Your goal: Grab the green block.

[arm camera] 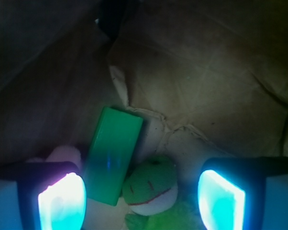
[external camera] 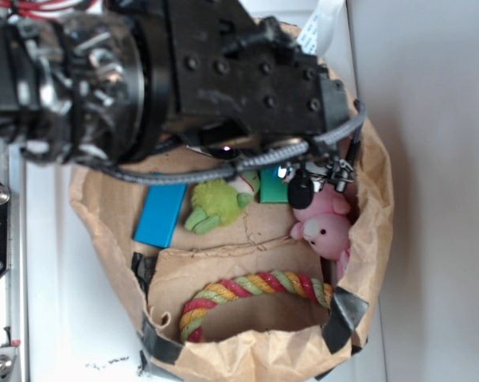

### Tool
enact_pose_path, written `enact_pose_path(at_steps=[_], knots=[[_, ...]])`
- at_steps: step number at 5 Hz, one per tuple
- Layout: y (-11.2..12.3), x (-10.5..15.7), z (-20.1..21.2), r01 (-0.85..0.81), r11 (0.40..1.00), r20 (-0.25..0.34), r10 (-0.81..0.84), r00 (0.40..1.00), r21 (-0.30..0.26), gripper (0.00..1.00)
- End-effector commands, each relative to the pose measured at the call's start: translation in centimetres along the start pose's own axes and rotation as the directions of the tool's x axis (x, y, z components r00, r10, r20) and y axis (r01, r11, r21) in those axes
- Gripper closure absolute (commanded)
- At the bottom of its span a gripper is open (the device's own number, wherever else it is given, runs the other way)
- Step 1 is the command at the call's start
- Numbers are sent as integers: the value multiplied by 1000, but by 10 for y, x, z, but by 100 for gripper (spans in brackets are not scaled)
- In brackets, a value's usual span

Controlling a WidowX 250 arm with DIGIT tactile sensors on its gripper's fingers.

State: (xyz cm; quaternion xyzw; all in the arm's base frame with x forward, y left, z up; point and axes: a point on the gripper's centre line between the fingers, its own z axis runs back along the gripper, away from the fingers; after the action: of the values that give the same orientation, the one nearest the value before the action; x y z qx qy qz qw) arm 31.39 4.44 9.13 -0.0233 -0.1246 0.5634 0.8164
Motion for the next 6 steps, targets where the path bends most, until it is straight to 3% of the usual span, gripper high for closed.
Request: enact_pose_path(at_steps=[1, 3, 6], knots=[[-9, -3, 16, -149, 989, -1, 149, 989, 3, 0], [1, 1, 10, -132, 991, 32, 132, 991, -5, 0], [1, 1, 10, -132, 991, 32, 132, 991, -5, 0]])
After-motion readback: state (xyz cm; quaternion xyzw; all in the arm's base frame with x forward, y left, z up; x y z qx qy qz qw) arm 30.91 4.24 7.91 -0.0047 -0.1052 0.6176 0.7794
